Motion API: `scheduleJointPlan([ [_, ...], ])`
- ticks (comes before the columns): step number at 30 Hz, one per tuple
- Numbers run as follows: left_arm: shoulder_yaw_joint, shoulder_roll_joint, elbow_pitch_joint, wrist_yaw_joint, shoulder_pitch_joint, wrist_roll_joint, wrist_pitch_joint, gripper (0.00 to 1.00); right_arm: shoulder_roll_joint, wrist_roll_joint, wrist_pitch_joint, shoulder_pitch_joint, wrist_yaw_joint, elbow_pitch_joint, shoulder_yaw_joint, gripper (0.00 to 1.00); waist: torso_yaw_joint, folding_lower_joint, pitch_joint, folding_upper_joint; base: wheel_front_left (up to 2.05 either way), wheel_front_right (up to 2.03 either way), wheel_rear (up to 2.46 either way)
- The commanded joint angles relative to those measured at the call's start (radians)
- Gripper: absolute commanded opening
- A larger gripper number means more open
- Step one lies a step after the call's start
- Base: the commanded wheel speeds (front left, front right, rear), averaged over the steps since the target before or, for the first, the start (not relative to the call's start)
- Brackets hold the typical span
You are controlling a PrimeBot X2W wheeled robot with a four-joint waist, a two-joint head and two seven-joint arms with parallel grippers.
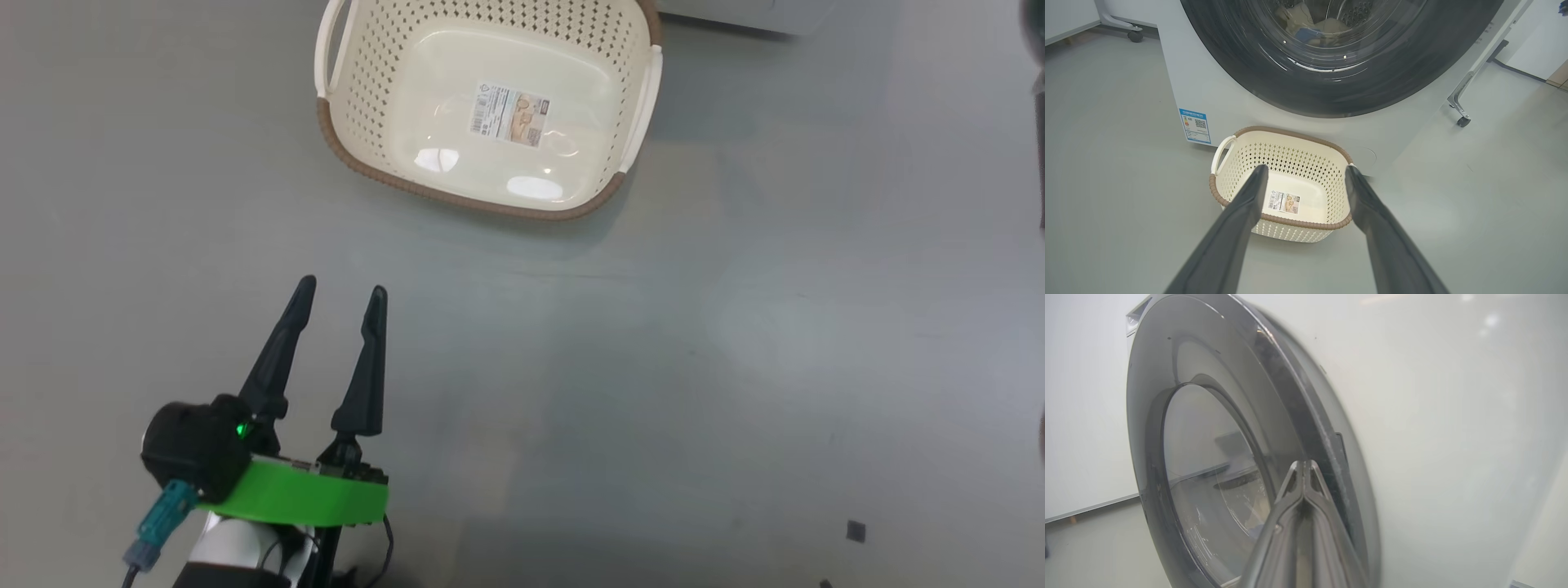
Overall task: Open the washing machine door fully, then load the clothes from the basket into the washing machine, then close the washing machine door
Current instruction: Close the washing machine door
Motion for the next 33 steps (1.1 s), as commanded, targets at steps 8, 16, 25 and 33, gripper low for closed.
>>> scheduleJointPlan([
  [8, 0.093, 0.013, 0.019, 0.0, -0.008, -0.008, -0.01, 1.0, 0.049, 0.012, 0.002, 0.158, -0.004, -0.118, 0.019, 0.39, -0.097, 0.0, -0.095, 0.0, 0.0, 0.0, 0.0],
  [16, 0.113, -0.004, 0.078, 0.0, 0.023, -0.03, -0.01, 1.0, 0.052, 0.002, 0.002, 0.316, -0.004, -0.189, 0.027, 1.0, -0.155, 0.0, -0.225, 0.0, 0.0, 0.0, 0.0],
  [25, 0.144, -0.019, 0.108, 0.0, 0.092, -0.035, -0.01, 1.0, 0.036, -0.008, 0.002, 0.535, -0.004, -0.261, 0.019, 1.0, -0.183, 0.0, -0.366, 0.0, 0.0, 0.0, 0.0],
  [33, 0.161, -0.03, 0.105, 0.0, 0.156, -0.028, -0.01, 1.0, 0.048, 0.021, 0.002, 0.72, -0.004, -0.314, -0.01, 1.0, -0.205, 0.0, -0.455, 0.0, 0.0, 0.0, 0.0],
])
